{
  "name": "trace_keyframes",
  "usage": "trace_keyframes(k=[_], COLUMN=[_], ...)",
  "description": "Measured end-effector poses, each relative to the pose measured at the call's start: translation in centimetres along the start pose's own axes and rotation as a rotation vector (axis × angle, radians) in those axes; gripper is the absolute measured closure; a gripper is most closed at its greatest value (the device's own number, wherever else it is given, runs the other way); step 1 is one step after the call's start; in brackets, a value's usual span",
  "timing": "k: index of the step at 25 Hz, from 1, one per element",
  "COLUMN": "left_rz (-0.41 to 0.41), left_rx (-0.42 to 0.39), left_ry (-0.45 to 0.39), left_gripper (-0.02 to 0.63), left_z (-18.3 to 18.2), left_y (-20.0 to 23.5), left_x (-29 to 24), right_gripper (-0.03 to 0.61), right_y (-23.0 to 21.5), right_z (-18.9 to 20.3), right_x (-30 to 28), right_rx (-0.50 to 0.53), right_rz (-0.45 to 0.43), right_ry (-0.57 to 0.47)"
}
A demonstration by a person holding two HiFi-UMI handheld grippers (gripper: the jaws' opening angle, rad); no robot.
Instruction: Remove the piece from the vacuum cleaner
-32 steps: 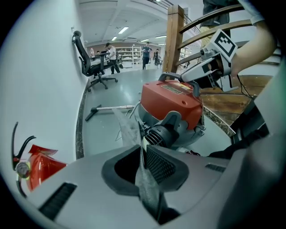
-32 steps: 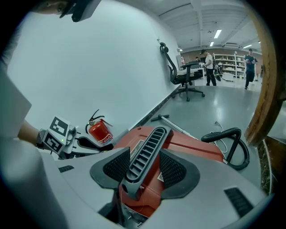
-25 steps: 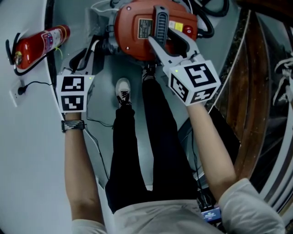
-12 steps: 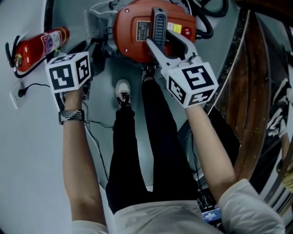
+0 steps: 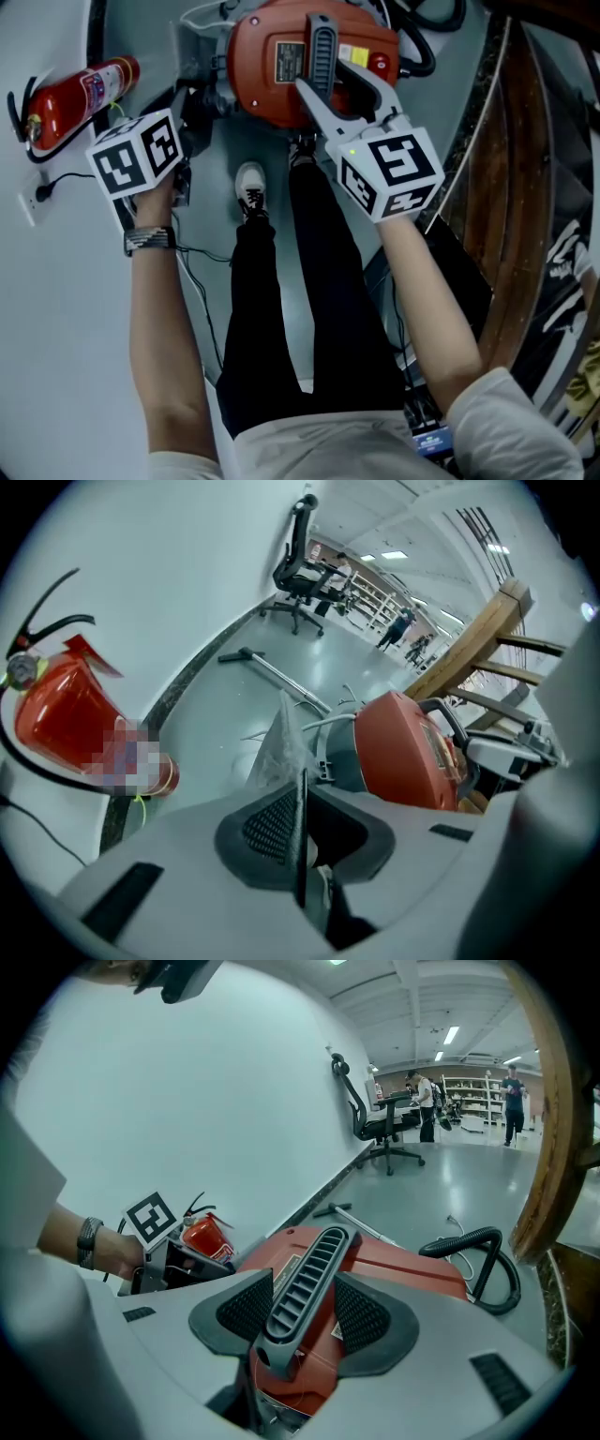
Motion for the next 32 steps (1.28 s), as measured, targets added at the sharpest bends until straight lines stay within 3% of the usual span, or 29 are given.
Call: trace_keyframes(k=[4,14,32], left_rz=[-0.021,-0.02,0.064], left_rx=[0.146,0.425,0.687], left_ry=[-0.038,-0.081,-0.103], left_gripper=[0.583,0.584,0.581], left_z=[0.1,0.4,1.2], left_y=[0.7,1.8,3.2], left_x=[0.2,0.3,0.3], right_gripper=[0.376,0.376,0.373], right_y=[0.0,0.0,0.0], right_z=[0.0,0.0,0.0], right_x=[0.0,0.0,0.0], right_rx=[0.001,0.003,0.014], right_rz=[0.002,-0.002,-0.011], right_ry=[0.0,-0.006,-0.005])
Point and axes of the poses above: the fingertips, and each gripper's own axes: x backward along the fingers, y to its left, z out of its underside, the point moved 4 cm from there along x, backward along the fingers, and after that the axes turned 7 degrees about -y, right-handed, at the moved point
